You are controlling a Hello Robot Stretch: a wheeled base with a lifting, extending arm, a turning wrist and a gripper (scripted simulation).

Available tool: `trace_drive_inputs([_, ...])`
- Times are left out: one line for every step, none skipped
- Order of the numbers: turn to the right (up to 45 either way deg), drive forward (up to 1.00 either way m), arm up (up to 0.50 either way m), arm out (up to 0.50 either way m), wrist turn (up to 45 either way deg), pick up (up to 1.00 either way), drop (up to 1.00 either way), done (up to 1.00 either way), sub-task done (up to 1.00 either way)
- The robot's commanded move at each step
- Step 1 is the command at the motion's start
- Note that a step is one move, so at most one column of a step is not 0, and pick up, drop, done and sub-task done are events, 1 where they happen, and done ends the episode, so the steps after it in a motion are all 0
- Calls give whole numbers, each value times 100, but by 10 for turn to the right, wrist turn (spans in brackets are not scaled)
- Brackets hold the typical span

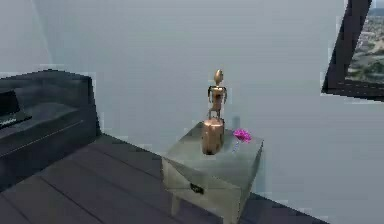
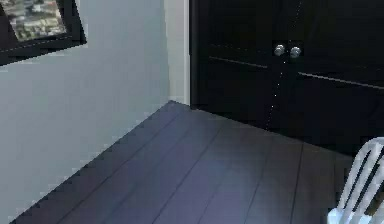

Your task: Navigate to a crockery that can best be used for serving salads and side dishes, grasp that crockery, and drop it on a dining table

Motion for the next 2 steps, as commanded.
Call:
trace_drive_inputs([420, 0, 0, 0, 0, 0, 0, 0, 0])
trace_drive_inputs([0, 50, 0, 0, 0, 0, 0, 0, 0])
